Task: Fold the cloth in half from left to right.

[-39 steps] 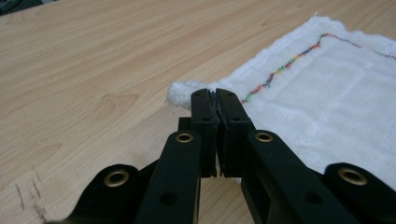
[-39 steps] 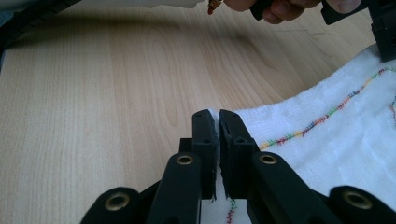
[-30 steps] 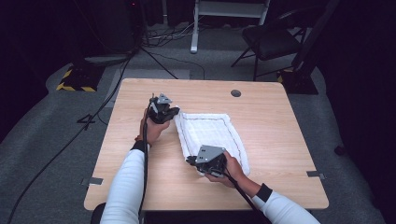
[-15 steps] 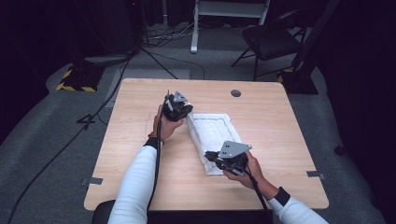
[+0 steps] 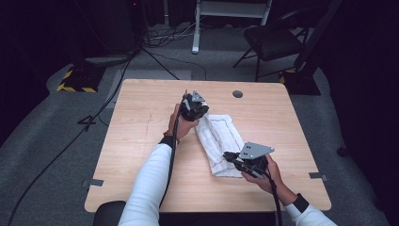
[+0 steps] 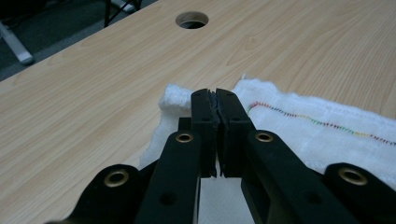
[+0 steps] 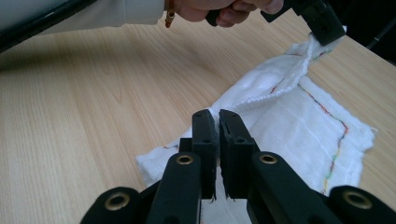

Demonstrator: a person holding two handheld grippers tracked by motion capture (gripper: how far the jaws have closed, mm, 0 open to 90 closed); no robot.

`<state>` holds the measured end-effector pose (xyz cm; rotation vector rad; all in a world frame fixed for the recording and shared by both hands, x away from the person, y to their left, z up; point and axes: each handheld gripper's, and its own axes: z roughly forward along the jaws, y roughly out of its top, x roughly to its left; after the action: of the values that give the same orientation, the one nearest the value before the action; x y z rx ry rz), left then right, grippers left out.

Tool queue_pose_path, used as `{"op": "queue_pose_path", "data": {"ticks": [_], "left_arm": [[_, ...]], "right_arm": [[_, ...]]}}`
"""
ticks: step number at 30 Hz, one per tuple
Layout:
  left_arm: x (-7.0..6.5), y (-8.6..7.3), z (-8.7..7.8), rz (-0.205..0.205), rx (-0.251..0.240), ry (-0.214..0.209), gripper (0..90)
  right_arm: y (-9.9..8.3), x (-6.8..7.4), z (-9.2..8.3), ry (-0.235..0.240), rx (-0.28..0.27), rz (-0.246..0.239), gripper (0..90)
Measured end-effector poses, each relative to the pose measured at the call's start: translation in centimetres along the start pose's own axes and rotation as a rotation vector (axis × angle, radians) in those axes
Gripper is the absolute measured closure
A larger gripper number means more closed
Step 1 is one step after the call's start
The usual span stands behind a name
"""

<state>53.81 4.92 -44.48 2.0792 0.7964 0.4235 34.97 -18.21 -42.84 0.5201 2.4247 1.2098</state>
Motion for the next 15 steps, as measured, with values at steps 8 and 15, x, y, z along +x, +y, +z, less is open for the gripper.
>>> {"op": "queue_pose_path", "data": {"ticks": [8,15], "left_arm": [[-1.5,1.5,2.0,0.034,0.009,-0.027,86.9],[-2.9,2.6,3.8,0.061,0.023,-0.046,86.9]], "right_arm": [[-1.0,-0.5,-1.3,-0.014,0.013,0.013,85.9],[-2.1,-0.9,-2.3,-0.029,0.032,0.02,85.8]]}}
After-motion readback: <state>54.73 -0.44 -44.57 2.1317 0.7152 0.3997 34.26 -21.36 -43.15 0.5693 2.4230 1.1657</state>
